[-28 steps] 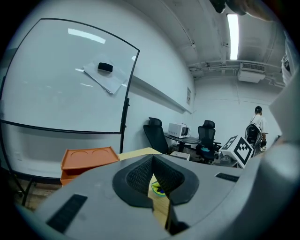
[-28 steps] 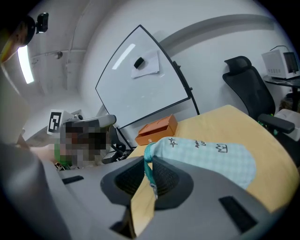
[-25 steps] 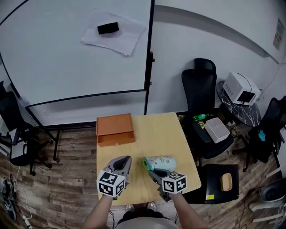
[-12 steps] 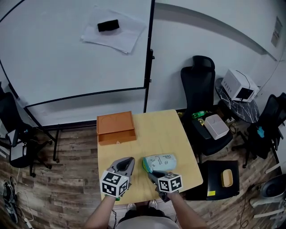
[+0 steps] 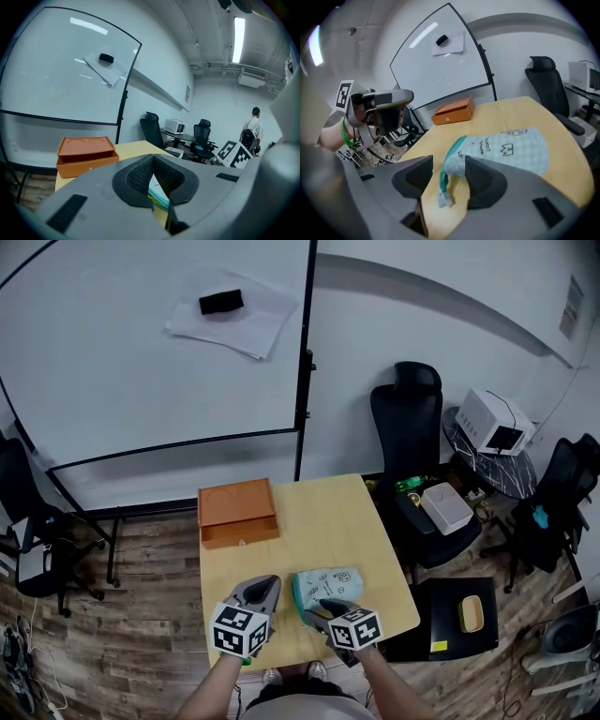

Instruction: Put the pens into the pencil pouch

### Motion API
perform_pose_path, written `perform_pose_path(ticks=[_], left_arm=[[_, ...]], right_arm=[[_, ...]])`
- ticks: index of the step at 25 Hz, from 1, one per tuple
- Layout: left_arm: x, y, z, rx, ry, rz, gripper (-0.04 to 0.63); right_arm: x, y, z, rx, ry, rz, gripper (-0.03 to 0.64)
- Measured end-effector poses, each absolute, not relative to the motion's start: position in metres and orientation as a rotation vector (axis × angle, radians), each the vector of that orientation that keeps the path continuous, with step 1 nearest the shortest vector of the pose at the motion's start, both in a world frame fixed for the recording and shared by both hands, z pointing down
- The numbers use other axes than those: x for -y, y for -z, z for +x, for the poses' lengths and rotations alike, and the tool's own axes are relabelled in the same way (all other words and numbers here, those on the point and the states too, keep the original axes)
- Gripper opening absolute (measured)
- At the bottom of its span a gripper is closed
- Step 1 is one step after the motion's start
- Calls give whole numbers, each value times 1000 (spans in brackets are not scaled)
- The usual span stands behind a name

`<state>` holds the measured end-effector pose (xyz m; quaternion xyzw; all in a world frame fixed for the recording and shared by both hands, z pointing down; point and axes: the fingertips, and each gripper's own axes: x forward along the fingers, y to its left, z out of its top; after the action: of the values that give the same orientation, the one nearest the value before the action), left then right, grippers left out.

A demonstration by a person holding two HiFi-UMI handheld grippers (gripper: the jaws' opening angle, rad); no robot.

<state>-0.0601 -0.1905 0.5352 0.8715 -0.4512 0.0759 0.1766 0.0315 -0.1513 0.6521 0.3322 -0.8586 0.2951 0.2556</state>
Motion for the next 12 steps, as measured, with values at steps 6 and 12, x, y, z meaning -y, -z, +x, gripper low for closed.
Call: perform_pose_path(ticks=[6, 12], left_arm=[[198, -510, -63, 1343, -156, 2484, 14], [208, -471, -75, 1486, -94, 2529, 14]], right_arm=[[179, -590, 46, 2471, -648, 1019, 161], [218, -505, 63, 2614, -375, 1215, 91]])
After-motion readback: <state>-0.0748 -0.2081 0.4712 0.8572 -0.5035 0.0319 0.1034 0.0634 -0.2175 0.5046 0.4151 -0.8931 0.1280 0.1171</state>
